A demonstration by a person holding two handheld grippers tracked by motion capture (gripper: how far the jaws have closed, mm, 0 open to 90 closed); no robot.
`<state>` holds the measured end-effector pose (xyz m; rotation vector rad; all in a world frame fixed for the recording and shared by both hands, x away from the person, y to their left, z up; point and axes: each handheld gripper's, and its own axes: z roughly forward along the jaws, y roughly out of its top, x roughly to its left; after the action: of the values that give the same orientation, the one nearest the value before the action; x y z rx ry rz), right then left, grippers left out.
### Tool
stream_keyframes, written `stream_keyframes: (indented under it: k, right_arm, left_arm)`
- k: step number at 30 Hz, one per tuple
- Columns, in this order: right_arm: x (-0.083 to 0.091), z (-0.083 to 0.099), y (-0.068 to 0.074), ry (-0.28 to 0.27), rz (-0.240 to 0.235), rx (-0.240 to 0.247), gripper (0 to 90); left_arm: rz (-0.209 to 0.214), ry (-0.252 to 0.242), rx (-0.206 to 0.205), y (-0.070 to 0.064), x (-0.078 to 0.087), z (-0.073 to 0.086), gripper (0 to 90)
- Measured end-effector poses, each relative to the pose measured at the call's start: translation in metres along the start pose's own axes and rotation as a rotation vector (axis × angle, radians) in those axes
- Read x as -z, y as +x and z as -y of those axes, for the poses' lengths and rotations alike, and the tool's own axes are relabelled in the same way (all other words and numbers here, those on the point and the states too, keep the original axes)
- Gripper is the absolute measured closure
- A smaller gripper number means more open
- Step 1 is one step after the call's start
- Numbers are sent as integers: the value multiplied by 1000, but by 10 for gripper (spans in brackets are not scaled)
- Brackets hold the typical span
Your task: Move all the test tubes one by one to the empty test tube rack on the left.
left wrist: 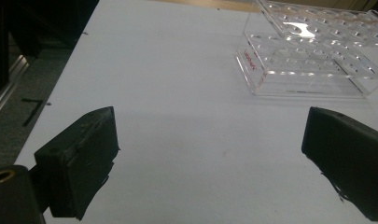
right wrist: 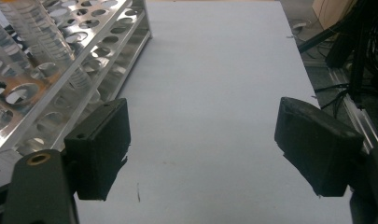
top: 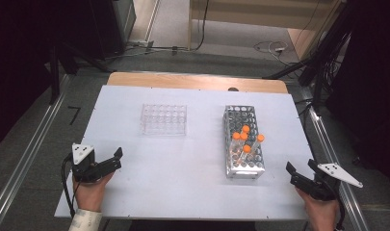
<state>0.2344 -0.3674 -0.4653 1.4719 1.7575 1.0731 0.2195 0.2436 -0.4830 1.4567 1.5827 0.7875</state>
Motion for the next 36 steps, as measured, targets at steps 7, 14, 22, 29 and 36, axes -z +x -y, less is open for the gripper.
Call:
stream_keyframes:
  k: [7,14,22,29,36]
  right_arm:
    - [2,-3,7,-7,-11,10,167]
    - [1,-5,15,-6,-35,34,159]
    - [0,-7,24,2,-59,53,160]
    - [-3,-10,32,-3,-91,60,176]
    - [-7,-13,43,-14,-120,84,205]
  left_arm:
    - [1,-2,-1,-1,0,-1,43]
    - [3,-2,-1,-2,0,-1,44]
    - [11,0,0,-4,0,-1,45]
    - [12,7,-6,-5,0,-1,45]
    - [13,4,-4,-5,1,-1,46]
